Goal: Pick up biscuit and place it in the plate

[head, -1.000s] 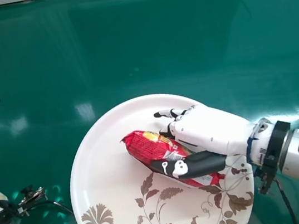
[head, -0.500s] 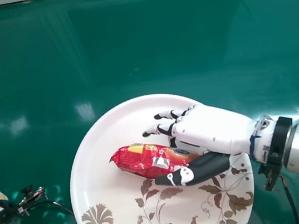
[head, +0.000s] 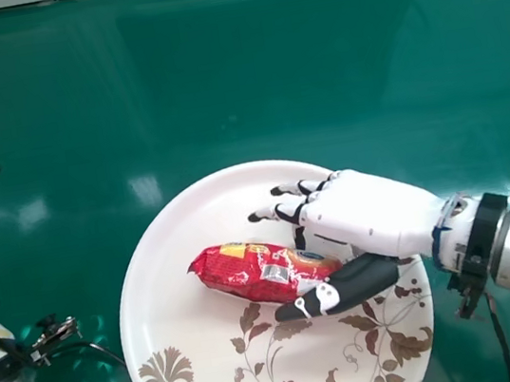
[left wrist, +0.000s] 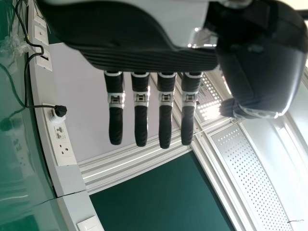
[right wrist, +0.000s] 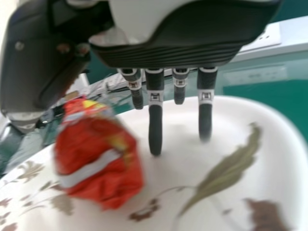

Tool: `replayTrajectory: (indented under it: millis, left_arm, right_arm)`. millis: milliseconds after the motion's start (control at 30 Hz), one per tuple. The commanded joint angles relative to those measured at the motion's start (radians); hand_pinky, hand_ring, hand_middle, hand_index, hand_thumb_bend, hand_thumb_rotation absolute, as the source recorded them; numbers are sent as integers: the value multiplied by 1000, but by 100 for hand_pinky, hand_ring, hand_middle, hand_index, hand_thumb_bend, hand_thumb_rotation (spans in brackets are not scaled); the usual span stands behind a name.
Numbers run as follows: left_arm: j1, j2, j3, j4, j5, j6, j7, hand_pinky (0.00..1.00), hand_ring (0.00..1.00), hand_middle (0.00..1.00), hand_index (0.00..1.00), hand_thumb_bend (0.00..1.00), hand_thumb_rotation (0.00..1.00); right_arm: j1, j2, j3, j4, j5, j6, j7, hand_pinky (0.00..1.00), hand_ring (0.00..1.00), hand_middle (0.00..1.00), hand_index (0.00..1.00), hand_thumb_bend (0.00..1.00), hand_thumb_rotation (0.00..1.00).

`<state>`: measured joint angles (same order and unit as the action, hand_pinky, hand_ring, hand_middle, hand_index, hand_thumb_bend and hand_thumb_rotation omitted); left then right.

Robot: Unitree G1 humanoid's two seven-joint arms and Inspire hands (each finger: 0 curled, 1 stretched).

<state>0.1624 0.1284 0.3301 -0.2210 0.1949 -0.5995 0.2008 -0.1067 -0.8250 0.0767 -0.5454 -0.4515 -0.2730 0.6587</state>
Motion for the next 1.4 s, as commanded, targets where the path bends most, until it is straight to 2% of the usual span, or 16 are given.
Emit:
replayTrajectory:
  millis: [0, 133, 400, 500, 633, 700, 800, 1000, 1167, 1300, 1367]
  left_arm:
    - [7, 3, -5, 12, 0, -17, -2, 57, 69, 70, 69, 34, 62]
    - [10, 3, -4, 22, -7, -30, -4, 56, 68, 70, 69, 38, 63]
    - [32, 7, 5, 11, -19, -25, -14, 56, 68, 70, 69, 39, 63]
    - [45, 10, 12, 0, -25, -18, -23, 58, 69, 70, 70, 40, 64]
    - [58, 22, 26, 20, -38, -45, -31, 57, 69, 70, 70, 37, 61]
    - [63, 26, 29, 40, -47, -67, -33, 57, 68, 70, 70, 37, 60]
    - [73, 32, 35, 61, -45, -82, -35, 60, 68, 71, 70, 39, 62]
    - [95, 54, 56, 52, -47, -68, -50, 58, 66, 70, 70, 38, 61]
    - [100, 68, 66, 53, -61, -56, -63, 60, 67, 69, 69, 37, 55]
    - [98, 69, 62, 58, -65, -48, -64, 60, 68, 69, 69, 38, 56]
    - [96, 71, 61, 65, -73, -45, -68, 61, 68, 69, 69, 38, 55]
  right_arm:
    - [0, -5, -41, -17, 11, 21, 1, 75, 92, 100, 100, 100, 68]
    - [1, 9, -111, -39, 29, 40, -26, 74, 91, 100, 100, 100, 69]
    - [9, 47, -240, -103, 20, 104, -88, 74, 90, 100, 97, 100, 70]
    - [11, 70, -283, -121, 41, 134, -107, 73, 90, 100, 96, 100, 67]
    - [22, 102, -323, -158, 9, 194, -136, 70, 89, 100, 95, 100, 66]
    - [40, 121, -337, -161, -20, 197, -168, 67, 87, 99, 94, 100, 68]
    - [70, 155, -352, -136, -49, 172, -236, 61, 83, 97, 93, 100, 75]
    - [111, 233, -358, -104, -113, 179, -354, 56, 77, 92, 88, 100, 73]
    - [131, 300, -350, -26, -92, 143, -462, 61, 76, 88, 85, 96, 66]
    - [142, 361, -323, 3, -60, 148, -498, 70, 85, 92, 87, 87, 57]
    - [142, 381, -305, 34, -69, 122, -535, 70, 84, 91, 87, 85, 56]
